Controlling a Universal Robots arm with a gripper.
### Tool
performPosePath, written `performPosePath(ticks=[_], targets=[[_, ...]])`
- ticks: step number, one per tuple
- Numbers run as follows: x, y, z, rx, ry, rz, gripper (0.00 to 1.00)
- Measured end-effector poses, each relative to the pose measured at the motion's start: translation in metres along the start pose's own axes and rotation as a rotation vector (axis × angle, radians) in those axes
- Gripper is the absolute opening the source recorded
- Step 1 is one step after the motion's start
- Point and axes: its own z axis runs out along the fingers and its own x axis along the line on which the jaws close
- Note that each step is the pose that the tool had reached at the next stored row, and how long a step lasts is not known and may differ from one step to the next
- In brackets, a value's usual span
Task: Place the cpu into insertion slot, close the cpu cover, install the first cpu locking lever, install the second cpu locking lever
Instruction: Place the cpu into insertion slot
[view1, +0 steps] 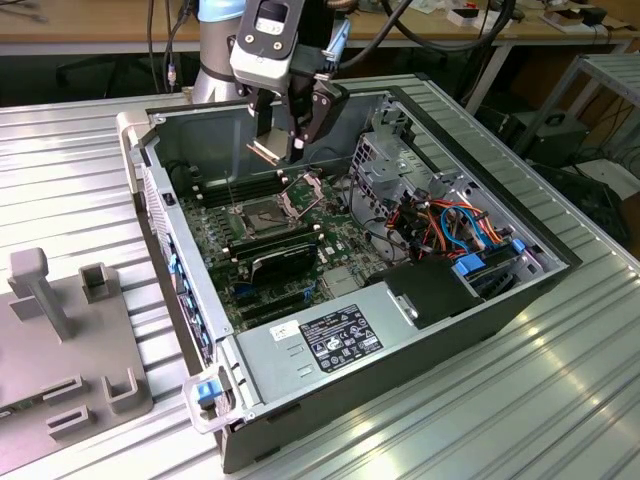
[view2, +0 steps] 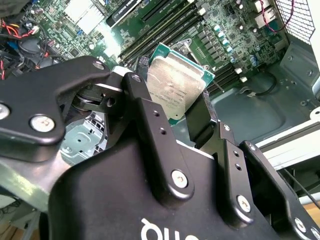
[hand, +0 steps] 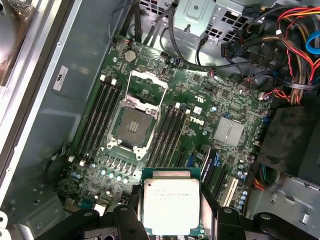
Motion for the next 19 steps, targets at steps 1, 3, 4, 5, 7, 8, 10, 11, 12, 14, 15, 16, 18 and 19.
performPosePath(ticks=[1, 3, 4, 5, 7, 8, 10, 11, 12, 14, 15, 16, 18, 19], targets=[[0.0000, 0.0000, 0.0000, 0.0000, -0.0001, 0.002, 0.55], [0.0000, 0.0000, 0.0000, 0.0001, -0.0002, 0.003, 0.55], [0.0000, 0.0000, 0.0000, 0.0001, -0.0002, 0.004, 0.55], [0.0000, 0.0000, 0.0000, 0.0001, -0.0002, 0.004, 0.55], [0.0000, 0.0000, 0.0000, 0.0001, -0.0002, 0.004, 0.55], [0.0000, 0.0000, 0.0000, 0.0001, -0.0002, 0.004, 0.55], [0.0000, 0.0000, 0.0000, 0.0000, -0.0002, 0.004, 0.55], [0.0000, 0.0000, 0.0000, 0.0000, -0.0001, 0.004, 0.55], [0.0000, 0.0000, 0.0000, 0.0001, -0.0002, 0.005, 0.55], [0.0000, 0.0001, 0.0000, 0.0005, -0.0008, 0.019, 0.55], [0.0000, 0.0001, 0.0001, 0.0007, -0.0011, 0.027, 0.55], [-0.0001, 0.0002, 0.0001, 0.0014, -0.0021, 0.051, 0.55], [-0.0001, 0.0003, 0.0001, 0.0023, -0.0034, 0.083, 0.55], [-0.0001, 0.0003, 0.0002, 0.0030, -0.0043, 0.105, 0.55]])
